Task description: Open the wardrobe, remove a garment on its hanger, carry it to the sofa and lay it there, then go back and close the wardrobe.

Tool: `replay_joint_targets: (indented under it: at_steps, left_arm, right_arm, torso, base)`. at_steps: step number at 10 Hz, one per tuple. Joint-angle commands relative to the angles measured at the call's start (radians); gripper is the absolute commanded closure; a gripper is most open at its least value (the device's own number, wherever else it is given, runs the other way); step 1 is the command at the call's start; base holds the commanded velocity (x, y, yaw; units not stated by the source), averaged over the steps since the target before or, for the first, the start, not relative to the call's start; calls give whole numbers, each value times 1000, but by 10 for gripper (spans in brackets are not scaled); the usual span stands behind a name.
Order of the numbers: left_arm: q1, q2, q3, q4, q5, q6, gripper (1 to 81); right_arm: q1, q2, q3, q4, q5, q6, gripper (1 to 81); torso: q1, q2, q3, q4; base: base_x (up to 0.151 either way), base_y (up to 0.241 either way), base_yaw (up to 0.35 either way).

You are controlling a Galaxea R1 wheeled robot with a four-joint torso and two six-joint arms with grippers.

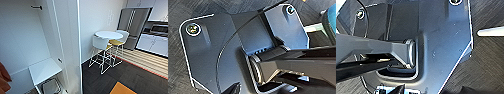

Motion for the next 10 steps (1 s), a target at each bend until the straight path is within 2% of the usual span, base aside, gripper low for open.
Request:
replay_joint_targets:
  at_steps: [1, 10]
  left_arm:
    - [-35, 7, 4, 10, 36, 9, 10]
    - [-32, 11, 4, 10, 36, 17, 10]
  right_arm:
    - [22, 1, -1, 0, -58, 0, 10]
    - [22, 1, 2, 2, -57, 0, 10]
  torso:
    - [0, 0, 0, 0]
    - [0, 0, 0, 0]
  base:
    - [0, 0, 355]
    - [0, 0, 355]
